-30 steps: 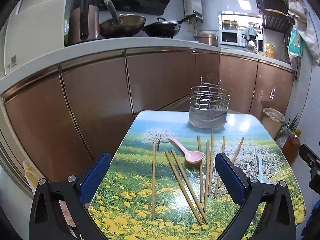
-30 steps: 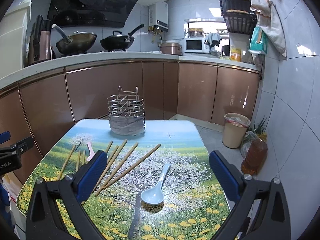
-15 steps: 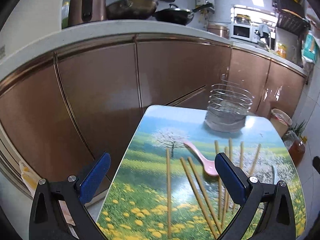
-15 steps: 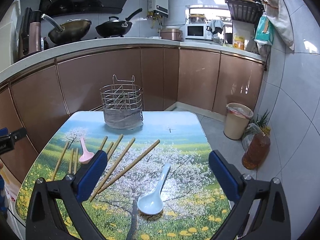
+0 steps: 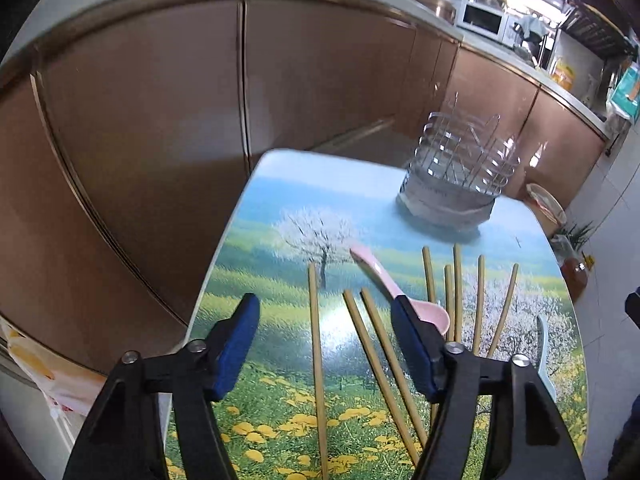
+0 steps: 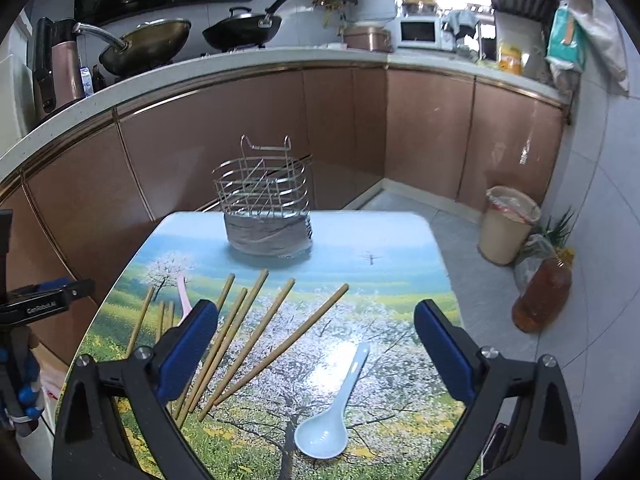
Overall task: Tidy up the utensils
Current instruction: 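Lower the left tool onto a chopstick and close it while the right tool grasps another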
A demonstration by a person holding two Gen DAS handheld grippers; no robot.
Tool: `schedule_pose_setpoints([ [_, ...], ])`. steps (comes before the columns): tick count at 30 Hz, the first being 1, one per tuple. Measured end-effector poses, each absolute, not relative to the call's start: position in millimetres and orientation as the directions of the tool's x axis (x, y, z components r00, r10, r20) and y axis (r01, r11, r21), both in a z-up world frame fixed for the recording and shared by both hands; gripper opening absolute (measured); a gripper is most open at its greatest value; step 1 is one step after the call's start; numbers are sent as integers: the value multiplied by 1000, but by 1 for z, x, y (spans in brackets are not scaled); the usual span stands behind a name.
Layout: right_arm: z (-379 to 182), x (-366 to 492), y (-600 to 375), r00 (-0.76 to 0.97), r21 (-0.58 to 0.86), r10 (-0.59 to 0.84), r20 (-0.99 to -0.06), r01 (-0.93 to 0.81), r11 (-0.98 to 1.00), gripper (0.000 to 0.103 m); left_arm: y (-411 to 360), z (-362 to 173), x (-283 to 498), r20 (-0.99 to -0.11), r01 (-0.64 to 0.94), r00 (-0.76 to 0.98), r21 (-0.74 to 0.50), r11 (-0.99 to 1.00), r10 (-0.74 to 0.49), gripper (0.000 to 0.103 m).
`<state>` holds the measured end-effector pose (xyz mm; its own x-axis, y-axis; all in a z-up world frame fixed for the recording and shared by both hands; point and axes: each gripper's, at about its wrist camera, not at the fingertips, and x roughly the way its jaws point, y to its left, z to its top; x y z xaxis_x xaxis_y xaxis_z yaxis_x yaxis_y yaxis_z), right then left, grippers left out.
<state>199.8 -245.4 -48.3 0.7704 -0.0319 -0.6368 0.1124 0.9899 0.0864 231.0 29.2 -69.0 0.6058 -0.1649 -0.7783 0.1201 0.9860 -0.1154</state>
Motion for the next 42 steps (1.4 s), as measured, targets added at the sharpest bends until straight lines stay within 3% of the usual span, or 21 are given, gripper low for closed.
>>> schedule_pose_setpoints([
  [6,-69,231,-255,684,179,82,-725,73,981,55,25,-92,256,-860,138,446,-207,969,-248,39],
  [8,-79,243,-258,637,221,131,-759,63,973,50,22,-102,265,-890,133,375,-226,965,-260,36],
  [23,-146,320,-277,320,310,249,-914,153,938,50,-6,-157,311,-975,62,123,-179,982,-185,36],
  [37,-158,354,-260,294,326,277,-915,128,937,50,-16,-173,321,-977,35,76,-195,980,-197,13],
  [42,-163,369,-241,275,303,266,-924,99,948,50,-20,-178,327,-974,25,59,-218,976,-219,10],
])
